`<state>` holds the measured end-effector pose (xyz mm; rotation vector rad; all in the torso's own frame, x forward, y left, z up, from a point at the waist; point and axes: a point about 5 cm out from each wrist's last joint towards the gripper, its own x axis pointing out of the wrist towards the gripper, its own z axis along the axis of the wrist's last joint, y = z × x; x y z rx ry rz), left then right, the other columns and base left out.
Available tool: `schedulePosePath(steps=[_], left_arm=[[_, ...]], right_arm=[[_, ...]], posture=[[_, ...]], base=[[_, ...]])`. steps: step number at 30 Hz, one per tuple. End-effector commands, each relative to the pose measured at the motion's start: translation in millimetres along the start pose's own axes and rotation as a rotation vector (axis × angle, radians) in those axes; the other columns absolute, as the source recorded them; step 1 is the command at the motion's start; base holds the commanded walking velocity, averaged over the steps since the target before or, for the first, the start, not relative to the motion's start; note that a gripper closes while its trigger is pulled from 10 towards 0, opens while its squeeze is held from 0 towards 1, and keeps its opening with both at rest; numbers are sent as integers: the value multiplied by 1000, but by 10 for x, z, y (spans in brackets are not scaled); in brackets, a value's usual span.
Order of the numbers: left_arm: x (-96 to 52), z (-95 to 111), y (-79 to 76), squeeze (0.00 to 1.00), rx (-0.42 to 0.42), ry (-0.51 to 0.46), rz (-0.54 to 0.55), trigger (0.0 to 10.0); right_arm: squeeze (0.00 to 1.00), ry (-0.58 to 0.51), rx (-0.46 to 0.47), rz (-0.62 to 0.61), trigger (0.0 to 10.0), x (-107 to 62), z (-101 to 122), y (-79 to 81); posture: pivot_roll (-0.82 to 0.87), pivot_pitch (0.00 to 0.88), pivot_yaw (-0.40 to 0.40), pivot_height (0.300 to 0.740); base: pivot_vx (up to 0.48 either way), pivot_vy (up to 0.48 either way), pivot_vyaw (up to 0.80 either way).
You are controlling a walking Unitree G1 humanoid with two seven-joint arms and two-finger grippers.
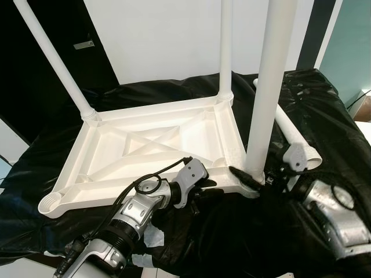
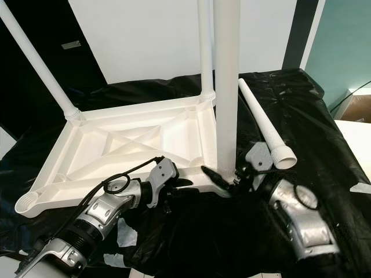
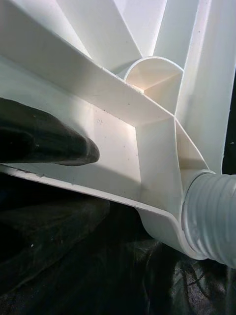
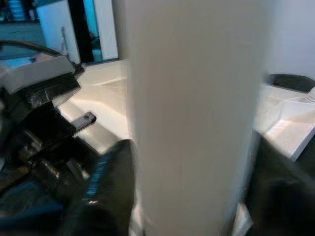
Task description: Building children table
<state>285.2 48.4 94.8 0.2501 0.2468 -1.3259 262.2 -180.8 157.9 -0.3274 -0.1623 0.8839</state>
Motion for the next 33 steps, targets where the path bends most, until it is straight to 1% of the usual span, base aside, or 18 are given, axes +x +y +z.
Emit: schedulePosePath(steps=[1, 2, 5, 9, 11, 12, 13, 14, 15, 17, 18, 19, 23, 29, 30, 31, 32, 33], left_arm=[[24, -194, -142, 0, -31, 89, -136, 10000], [20, -197, -141, 0, -31, 89, -135, 10000], [18, -198, -141, 0, -32, 89, -134, 10000], [17, -197, -138, 0, -31, 87, -130, 10000], [17, -197, -138, 0, -31, 87, -130, 10000], [18, -198, -138, 0, -30, 87, -129, 10000], [18, -198, -138, 0, -30, 87, -129, 10000], [19, -198, -137, 0, -30, 87, -128, 10000], [19, -198, -137, 0, -30, 87, -128, 10000], [25, -195, -139, 0, -28, 87, -131, 10000], [25, -195, -139, 0, -28, 87, -131, 10000], [27, -195, -139, 0, -27, 88, -133, 10000], [28, -195, -138, 0, -26, 90, -135, 10000], [30, -194, -140, 0, -25, 90, -138, 10000], [30, -195, -144, 0, -26, 89, -137, 10000], [31, -196, -146, 0, -26, 88, -137, 10000], [32, -199, -147, 0, -27, 88, -135, 10000], [32, -199, -147, 0, -27, 88, -135, 10000]], right_arm=[[0, 25, 49, 86, 0, 7, -58, 65], [0, 46, 94, 119, 0, -20, -97, 90], [0, 48, 116, 121, 0, -24, -111, 103], [0, 16, 208, 62, 0, 5, -159, 320], [0, 16, 208, 62, 0, 5, -159, 320], [0, -13, 239, -38, 0, 36, -176, 376], [0, -13, 239, -38, 0, 36, -176, 376], [0, -43, 251, -208, 0, 69, -190, 385], [0, -43, 251, -208, 0, 69, -190, 385], [0, -47, 241, -510, 0, 61, -232, 350], [0, -47, 241, -510, 0, 61, -232, 350], [0, -33, 218, -596, 0, 30, -253, 312], [0, -16, 187, -646, 0, 1, -249, 268], [0, 5, 172, -616, 0, 37, -245, 309], [0, 13, 180, -597, 10000, 52, -271, 338], [0, 18, 183, -593, 10000, 65, -291, 363], [1000, 16, 191, -551, 10000, 81, -304, 395], [1000, 16, 191, -551, 10000, 81, -304, 395]], posture=[[-89, 0, 118, 740], [-89, 0, 116, 740], [-89, 0, 116, 740], [-85, 0, 113, 740], [-85, 0, 113, 740], [-86, 0, 111, 740], [-86, 0, 111, 740], [-85, 0, 109, 740], [-85, 0, 109, 740], [-87, 0, 114, 740], [-87, 0, 114, 740], [-87, 0, 113, 740], [-88, 0, 114, 740], [-86, 0, 111, 740], [-83, 0, 105, 740], [-83, 0, 105, 740], [-80, 0, 102, 740], [-80, 0, 102, 740]], base=[[0, 0, 0], [0, 0, 0], [0, 0, 0], [0, 0, 0], [0, 0, 0], [0, 0, 0], [0, 0, 0], [0, 0, 0], [0, 0, 0], [0, 0, 0], [0, 0, 0], [0, 0, 0], [0, 0, 0], [0, 0, 0], [0, 0, 0], [0, 0, 0], [0, 0, 0], [0, 0, 0]])
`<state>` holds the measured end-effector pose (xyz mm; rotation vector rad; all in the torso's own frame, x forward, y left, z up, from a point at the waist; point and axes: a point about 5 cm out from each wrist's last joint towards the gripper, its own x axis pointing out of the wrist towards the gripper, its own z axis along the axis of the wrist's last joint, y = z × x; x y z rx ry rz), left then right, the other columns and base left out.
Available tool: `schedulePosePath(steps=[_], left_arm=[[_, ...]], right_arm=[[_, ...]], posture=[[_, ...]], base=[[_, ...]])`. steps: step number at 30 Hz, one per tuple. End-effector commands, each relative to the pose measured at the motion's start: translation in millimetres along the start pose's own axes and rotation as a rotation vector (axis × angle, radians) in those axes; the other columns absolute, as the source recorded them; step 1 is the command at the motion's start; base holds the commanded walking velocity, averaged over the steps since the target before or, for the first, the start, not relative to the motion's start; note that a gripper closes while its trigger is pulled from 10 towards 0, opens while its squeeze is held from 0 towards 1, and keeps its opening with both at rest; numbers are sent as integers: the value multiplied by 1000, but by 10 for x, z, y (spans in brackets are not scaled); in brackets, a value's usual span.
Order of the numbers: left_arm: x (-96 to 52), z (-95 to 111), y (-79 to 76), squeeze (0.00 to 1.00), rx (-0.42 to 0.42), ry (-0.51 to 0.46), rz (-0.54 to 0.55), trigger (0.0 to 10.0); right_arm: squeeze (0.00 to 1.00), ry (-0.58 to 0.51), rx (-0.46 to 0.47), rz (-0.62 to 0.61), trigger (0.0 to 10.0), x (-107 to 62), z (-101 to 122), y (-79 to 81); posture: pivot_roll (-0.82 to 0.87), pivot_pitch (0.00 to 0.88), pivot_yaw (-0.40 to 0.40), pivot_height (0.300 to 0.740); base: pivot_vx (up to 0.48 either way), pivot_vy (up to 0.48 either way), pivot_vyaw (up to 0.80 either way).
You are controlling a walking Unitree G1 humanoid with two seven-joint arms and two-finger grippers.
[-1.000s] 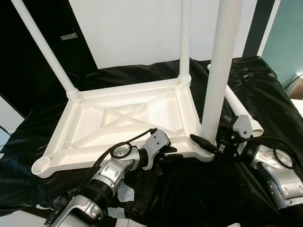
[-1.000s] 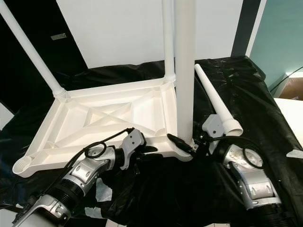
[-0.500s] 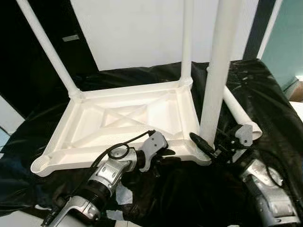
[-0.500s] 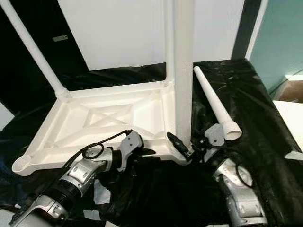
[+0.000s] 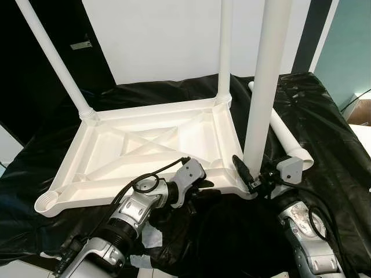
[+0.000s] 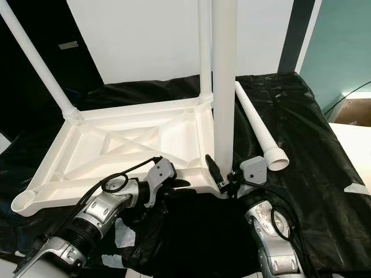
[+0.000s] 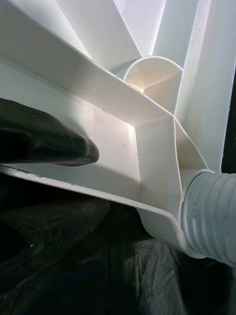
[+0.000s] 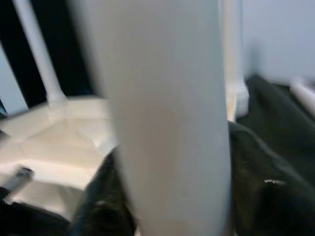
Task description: Building children table
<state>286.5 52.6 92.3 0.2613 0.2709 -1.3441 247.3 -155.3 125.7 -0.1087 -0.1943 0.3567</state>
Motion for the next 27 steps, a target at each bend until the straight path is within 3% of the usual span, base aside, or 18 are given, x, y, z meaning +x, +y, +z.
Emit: schedulePosePath(steps=[1, 4, 5, 9, 12, 16, 17, 18, 21, 27], left_arm=[[68, -160, -166, 0, -24, 65, -114, 10000], [67, -165, -172, 0, -27, 64, -114, 10000], [65, -171, -178, 0, -28, 65, -116, 10000], [62, -178, -183, 0, -29, 67, -119, 10000], [76, -169, -179, 0, -29, 66, -120, 10000], [81, -163, -175, 0, -27, 65, -120, 10000], [82, -157, -169, 0, -25, 64, -120, 10000], [80, -154, -162, 0, -24, 64, -119, 10000], [66, -156, -154, 0, -22, 66, -115, 10000], [54, -155, -153, 0, -21, 66, -111, 10000]], right_arm=[[1000, 50, 17, -9, 10000, -31, -97, -7], [1000, 31, -65, 102, 10000, -38, -78, 23], [0, 8, -113, 176, 10000, -34, -35, 0], [0, -28, -174, 292, 10000, 1, 64, -76], [0, -31, -211, 390, 10000, 133, 192, -267], [0, -26, -223, 425, 10000, 160, 219, -304], [0, -11, -227, 472, 8510, 169, 224, -324], [0, 10, -226, 522, 0, 157, 216, -332], [0, 44, -204, 581, 0, 119, 183, -336], [0, 59, -145, 582, 0, 73, 136, -286]], posture=[[-80, 0, 102, 740], [-81, 0, 105, 740], [-81, 0, 105, 740], [-88, 0, 111, 740], [-93, 0, 112, 740], [-94, 0, 113, 740], [-94, 0, 113, 740], [-94, 0, 113, 740], [-90, 0, 112, 740], [-79, 0, 108, 740]], base=[[0, 0, 0], [0, 0, 0], [0, 0, 0], [0, 0, 0], [0, 0, 0], [0, 0, 0], [0, 0, 0], [0, 0, 0], [0, 0, 0], [0, 0, 0]])
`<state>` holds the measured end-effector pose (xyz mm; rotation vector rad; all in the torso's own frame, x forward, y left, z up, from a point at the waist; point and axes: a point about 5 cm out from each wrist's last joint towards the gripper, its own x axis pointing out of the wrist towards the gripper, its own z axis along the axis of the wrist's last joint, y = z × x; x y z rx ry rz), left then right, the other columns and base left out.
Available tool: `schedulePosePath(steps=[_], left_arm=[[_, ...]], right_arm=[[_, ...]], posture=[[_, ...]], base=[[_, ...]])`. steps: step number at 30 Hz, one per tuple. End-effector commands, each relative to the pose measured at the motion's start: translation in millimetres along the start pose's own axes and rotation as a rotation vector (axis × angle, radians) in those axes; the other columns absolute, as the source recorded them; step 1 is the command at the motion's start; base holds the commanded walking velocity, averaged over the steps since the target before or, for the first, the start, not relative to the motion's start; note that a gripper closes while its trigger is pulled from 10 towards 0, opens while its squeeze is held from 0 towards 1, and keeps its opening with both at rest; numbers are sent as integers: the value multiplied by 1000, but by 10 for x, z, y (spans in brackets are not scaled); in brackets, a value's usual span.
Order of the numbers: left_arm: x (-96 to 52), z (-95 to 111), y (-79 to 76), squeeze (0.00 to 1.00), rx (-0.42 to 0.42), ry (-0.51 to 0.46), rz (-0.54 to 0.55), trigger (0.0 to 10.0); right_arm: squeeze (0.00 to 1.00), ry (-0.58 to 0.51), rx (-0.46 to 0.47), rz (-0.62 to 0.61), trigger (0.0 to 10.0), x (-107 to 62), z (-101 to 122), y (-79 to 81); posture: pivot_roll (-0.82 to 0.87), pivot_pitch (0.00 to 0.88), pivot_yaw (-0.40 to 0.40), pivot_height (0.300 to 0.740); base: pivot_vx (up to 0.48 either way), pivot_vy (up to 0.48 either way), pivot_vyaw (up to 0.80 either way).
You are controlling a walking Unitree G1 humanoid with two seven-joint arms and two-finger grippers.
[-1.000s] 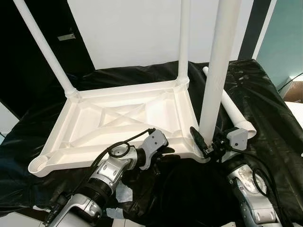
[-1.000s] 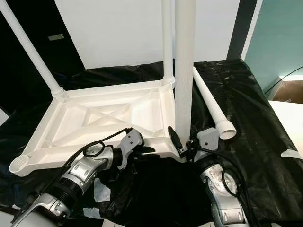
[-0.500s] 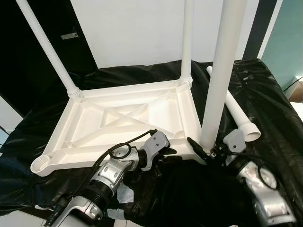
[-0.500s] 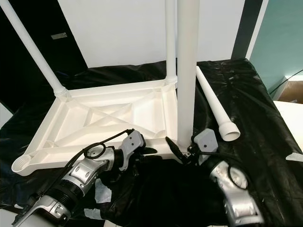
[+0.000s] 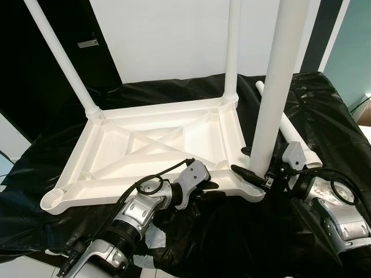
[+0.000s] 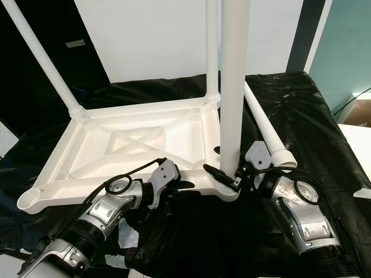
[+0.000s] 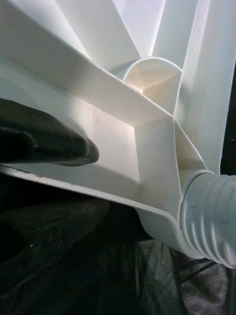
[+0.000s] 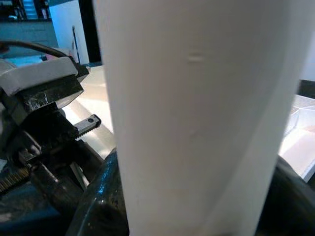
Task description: Building children table
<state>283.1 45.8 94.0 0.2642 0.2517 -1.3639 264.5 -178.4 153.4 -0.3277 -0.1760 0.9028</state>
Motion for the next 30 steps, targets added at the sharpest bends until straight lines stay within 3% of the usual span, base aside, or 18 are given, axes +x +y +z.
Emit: schedulePosePath(steps=[1, 2, 4, 5, 8, 9, 10, 12, 15, 16, 18, 19, 22, 23, 28, 29, 30], left_arm=[[3, -191, -110, 0, -38, 78, -95, 10000], [-3, -192, -116, 0, -40, 76, -92, 10000], [-3, -192, -116, 0, -40, 76, -92, 10000], [-9, -203, -127, 0, -44, 76, -91, 10000], [-9, -203, -127, 0, -44, 76, -91, 10000], [-16, -206, -123, 0, -46, 76, -88, 10000], [-16, -206, -123, 0, -46, 76, -88, 10000], [-27, -208, -117, 0, -48, 78, -87, 10000], [-27, -220, -129, 0, -49, 82, -94, 10000], [-22, -227, -135, 0, -49, 85, -98, 10000], [-18, -231, -138, 0, -49, 86, -100, 10000], [-11, -220, -129, 0, -48, 85, -100, 10000], [-2, -202, -116, 0, -46, 82, -98, 10000], [0, -199, -117, 0, -45, 81, -98, 10000], [3, -212, -140, 0, -48, 80, -101, 10000], [2, -222, -146, 0, -50, 82, -102, 10000], [2, -222, -146, 0, -50, 82, -102, 10000]], right_arm=[[0, 36, 28, 20, 0, -25, -76, 61], [0, 25, 76, 0, 0, -22, -95, 131], [0, 25, 76, 0, 0, -22, -95, 131], [0, -28, 74, -193, 0, 4, -90, 181], [0, -28, 74, -193, 0, 4, -90, 181], [0, -31, 71, -420, 0, -24, -129, 204], [0, -31, 71, -420, 0, -24, -129, 204], [0, -2, 87, -718, 0, -107, -214, 288], [0, 18, 89, -785, 0, -152, -244, 272], [0, 25, 88, -769, 2078, -143, -248, 262], [0, 31, 88, -752, 2078, -135, -252, 258], [0, 36, 89, -714, 10000, -111, -256, 261], [0, 36, 98, -665, 10000, -77, -256, 272], [1000, 18, 108, -610, 10000, -61, -239, 262], [1000, 8, 105, -489, 10000, -22, -203, 245], [0, 9, 101, -421, 10000, -20, -188, 230], [0, 9, 101, -421, 10000, -20, -188, 230]], posture=[[-79, 0, 108, 740], [-75, 0, 109, 740], [-75, 0, 109, 740], [-70, 0, 105, 740], [-70, 0, 105, 740], [-66, 0, 105, 740], [-66, 0, 105, 740], [-67, 0, 113, 740], [-75, 0, 117, 740], [-78, 0, 118, 740], [-78, 0, 118, 740], [-81, 0, 117, 740], [-81, 0, 117, 740], [-82, 0, 119, 740], [-82, 0, 116, 740], [-84, 0, 117, 740], [-84, 0, 117, 740]], base=[[0, 0, 0], [0, 0, 0], [0, 0, 0], [0, 0, 0], [0, 0, 0], [0, 0, 0], [0, 0, 0], [0, 0, 0], [0, 0, 0], [0, 0, 0], [0, 0, 0], [0, 0, 0], [0, 0, 0], [0, 0, 0], [0, 0, 0], [0, 0, 0], [0, 0, 0]])
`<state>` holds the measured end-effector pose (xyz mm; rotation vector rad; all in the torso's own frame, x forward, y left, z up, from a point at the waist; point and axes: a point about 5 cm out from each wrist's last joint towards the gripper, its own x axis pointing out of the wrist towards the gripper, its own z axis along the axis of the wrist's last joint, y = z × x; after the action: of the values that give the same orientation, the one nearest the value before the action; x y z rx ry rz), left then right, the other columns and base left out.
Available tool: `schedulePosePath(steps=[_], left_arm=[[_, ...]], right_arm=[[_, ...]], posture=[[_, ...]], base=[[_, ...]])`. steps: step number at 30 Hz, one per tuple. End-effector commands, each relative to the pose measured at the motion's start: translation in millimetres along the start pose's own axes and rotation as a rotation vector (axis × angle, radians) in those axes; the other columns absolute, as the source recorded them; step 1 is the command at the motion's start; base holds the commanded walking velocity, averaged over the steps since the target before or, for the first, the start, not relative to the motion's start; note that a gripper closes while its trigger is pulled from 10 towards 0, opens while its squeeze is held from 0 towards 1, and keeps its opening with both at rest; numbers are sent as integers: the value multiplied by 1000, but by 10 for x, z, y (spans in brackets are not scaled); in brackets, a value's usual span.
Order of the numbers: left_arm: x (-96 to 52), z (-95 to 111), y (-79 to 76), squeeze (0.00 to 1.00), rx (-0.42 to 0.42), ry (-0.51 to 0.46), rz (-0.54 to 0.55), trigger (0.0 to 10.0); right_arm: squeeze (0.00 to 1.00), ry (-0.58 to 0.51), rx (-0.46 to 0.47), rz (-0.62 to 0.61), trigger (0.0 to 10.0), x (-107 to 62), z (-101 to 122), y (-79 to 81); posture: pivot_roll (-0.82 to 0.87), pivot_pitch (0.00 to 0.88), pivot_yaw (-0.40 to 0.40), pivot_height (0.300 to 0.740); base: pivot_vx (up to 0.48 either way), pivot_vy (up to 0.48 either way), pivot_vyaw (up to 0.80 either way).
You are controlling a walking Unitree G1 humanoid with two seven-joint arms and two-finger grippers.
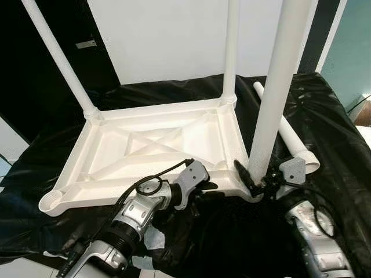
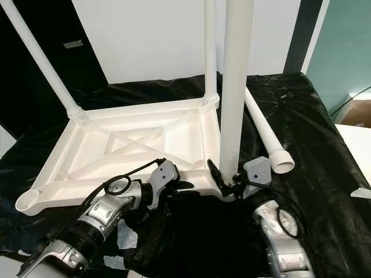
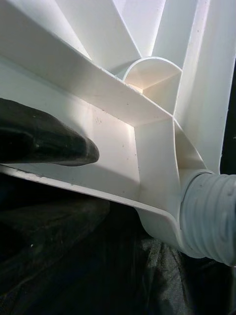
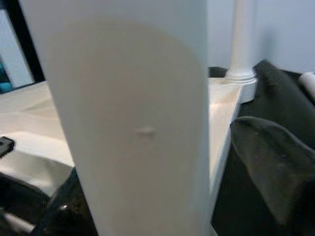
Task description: Building children table
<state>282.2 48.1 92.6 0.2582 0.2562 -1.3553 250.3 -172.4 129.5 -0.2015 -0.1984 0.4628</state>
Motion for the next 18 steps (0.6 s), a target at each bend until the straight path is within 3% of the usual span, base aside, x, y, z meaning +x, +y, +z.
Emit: schedulePosePath(steps=[1, 2, 3, 4, 6, 11, 12, 18], left_arm=[[20, -208, -141, 0, -43, 84, -109, 10000], [20, -208, -141, 0, -43, 84, -109, 10000], [20, -207, -138, 0, -44, 84, -108, 10000], [20, -207, -138, 0, -44, 84, -108, 10000], [24, -200, -131, 0, -43, 82, -106, 10000], [26, -197, -127, 0, -42, 82, -105, 10000], [26, -198, -126, 0, -42, 82, -105, 10000], [18, -207, -136, 0, -45, 82, -103, 10000]], right_arm=[[0, 20, 15, 123, 10000, 18, 0, -11], [0, 20, 15, 123, 10000, 18, 0, -11], [0, 35, 13, 215, 10000, 15, 22, -55], [0, 35, 13, 215, 10000, 15, 22, -55], [0, 51, -37, 340, 10000, 28, 75, -175], [0, 62, -72, 402, 10000, 52, 107, -245], [0, 66, -75, 417, 0, 58, 112, -255], [0, 121, -55, 509, 0, 33, 102, -353]], posture=[[-84, 0, 116, 740], [-84, 0, 116, 740], [-83, 0, 115, 740], [-83, 0, 115, 740], [-84, 0, 116, 740], [-84, 0, 116, 740], [-84, 0, 116, 740], [-78, 0, 107, 740]], base=[[0, 0, 0], [0, 0, 0], [0, 0, 0], [0, 0, 0], [0, 0, 0], [0, 0, 0], [0, 0, 0], [0, 0, 0]])
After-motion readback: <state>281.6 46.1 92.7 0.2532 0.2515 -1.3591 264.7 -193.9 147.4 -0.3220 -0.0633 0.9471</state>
